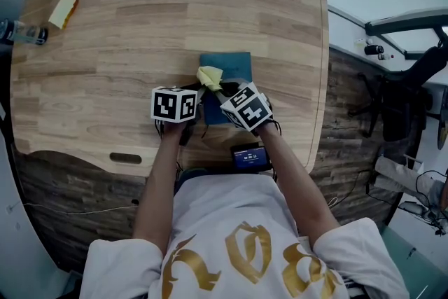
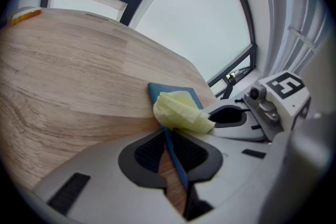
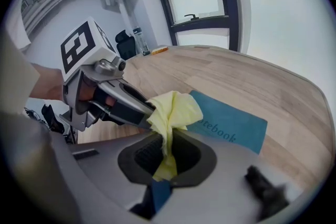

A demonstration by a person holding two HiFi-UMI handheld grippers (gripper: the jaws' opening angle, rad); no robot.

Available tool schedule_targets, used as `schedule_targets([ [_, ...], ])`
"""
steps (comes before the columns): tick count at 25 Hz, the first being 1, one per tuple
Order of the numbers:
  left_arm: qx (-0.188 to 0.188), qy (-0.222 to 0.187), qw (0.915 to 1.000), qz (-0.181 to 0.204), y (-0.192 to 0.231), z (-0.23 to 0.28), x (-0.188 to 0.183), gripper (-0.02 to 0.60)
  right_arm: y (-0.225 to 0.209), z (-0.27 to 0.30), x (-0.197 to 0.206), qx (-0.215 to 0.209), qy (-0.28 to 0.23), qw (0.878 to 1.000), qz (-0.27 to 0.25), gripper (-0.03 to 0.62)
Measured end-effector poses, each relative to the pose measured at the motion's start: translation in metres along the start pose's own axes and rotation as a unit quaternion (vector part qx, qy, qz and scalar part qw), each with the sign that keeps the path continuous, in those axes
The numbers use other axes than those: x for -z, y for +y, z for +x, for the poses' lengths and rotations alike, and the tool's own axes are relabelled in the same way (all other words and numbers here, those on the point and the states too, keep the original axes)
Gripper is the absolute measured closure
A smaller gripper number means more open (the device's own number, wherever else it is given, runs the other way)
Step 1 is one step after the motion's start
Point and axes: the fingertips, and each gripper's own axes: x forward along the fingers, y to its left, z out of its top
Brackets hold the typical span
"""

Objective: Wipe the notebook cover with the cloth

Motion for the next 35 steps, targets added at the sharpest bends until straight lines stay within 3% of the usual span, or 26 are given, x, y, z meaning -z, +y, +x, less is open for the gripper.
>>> schedule_targets([
  [20, -0.002, -0.008, 0.9999, 0.006, -0.001, -0.003, -0.004, 0.523, 0.037, -0.013, 0.035, -0.036, 0.020, 0.999, 0.020, 0.556],
  [35, -0.005, -0.009, 0.9999, 0.008, 0.000, -0.003, -0.004, 0.523, 0.054, -0.022, 0.056, -0.061, 0.032, 0.997, -0.033, 0.556],
])
